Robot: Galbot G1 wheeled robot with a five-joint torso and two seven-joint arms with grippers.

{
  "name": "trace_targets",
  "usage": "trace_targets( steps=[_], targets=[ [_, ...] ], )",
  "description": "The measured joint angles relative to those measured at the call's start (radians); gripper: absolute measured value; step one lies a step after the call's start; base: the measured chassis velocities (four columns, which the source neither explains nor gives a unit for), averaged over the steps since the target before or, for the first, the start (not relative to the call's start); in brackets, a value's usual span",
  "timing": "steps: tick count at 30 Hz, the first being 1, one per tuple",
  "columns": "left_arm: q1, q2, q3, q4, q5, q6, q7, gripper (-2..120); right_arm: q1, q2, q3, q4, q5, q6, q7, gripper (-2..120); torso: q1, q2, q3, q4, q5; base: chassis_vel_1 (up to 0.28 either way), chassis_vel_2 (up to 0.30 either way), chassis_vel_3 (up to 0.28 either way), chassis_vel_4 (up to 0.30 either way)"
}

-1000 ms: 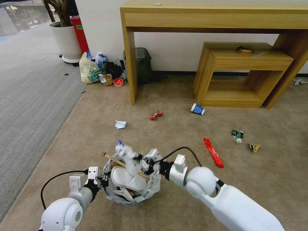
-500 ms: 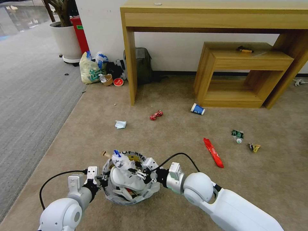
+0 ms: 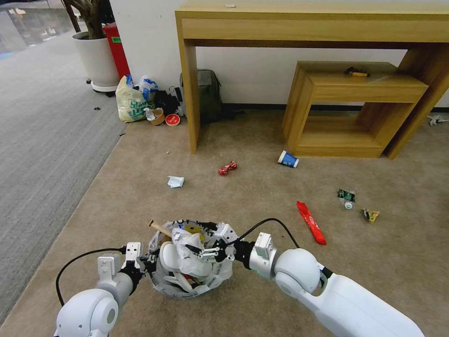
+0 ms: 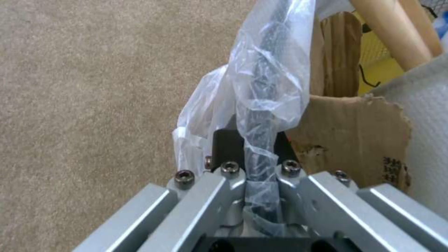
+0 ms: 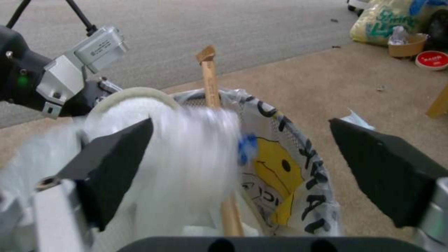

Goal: Pick up the trash bin and place the garbage on the floor into it.

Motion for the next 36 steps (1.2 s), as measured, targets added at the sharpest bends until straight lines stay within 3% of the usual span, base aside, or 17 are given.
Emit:
trace_targets(
  steps=[12, 22, 28, 30, 32, 34, 36],
  targets=[
    [0.007, -0.005, -0.012, -0.010, 0.001, 0.000, 0.001, 0, 0.000, 0.012, 0.018, -0.012, -0.002, 0.011, 0.014, 100, 0.000, 0.000, 0.000, 0.0000, 0.0000, 0.000, 0.000, 0.000, 0.000],
    [0.022, -0.022, -0.026, -0.018, 0.003, 0.000, 0.008, 0, -0.047, 0.033, 0.145, -0.030, -0.008, 0.017, 0.078, 100, 0.000, 0.000, 0.000, 0.0000, 0.0000, 0.000, 0.000, 0.000, 0.000],
    [0.024, -0.027, -0.031, -0.019, 0.006, 0.000, 0.011, 0, -0.145, 0.072, 0.334, -0.038, -0.064, 0.023, 0.121, 100, 0.000, 0.000, 0.000, -0.0001, -0.0001, 0.000, 0.000, 0.000, 0.000],
    [0.024, -0.027, -0.032, -0.019, 0.006, 0.000, 0.012, 0, -0.155, 0.074, 0.350, -0.039, -0.072, 0.024, 0.120, 100, 0.000, 0.000, 0.000, -0.0001, 0.0000, 0.000, 0.000, 0.000, 0.000],
    [0.024, -0.027, -0.032, -0.019, 0.006, 0.000, 0.013, 0, -0.228, 0.100, 0.469, -0.050, -0.125, 0.042, 0.095, 100, 0.000, 0.000, 0.000, -0.0002, 0.0000, 0.000, 0.000, 0.000, 0.000],
    [0.025, -0.027, -0.032, -0.020, 0.006, 0.000, 0.013, 0, -0.241, 0.104, 0.489, -0.052, -0.138, 0.045, 0.088, 100, 0.000, 0.000, 0.000, 0.0000, 0.0002, 0.000, 0.000, 0.000, 0.000],
    [0.028, -0.028, -0.032, -0.024, 0.006, 0.000, 0.014, 0, -0.303, 0.137, 0.574, -0.063, -0.183, 0.056, 0.066, 100, 0.000, 0.000, 0.000, -0.0001, 0.0000, 0.000, 0.000, 0.000, 0.000]
  ],
)
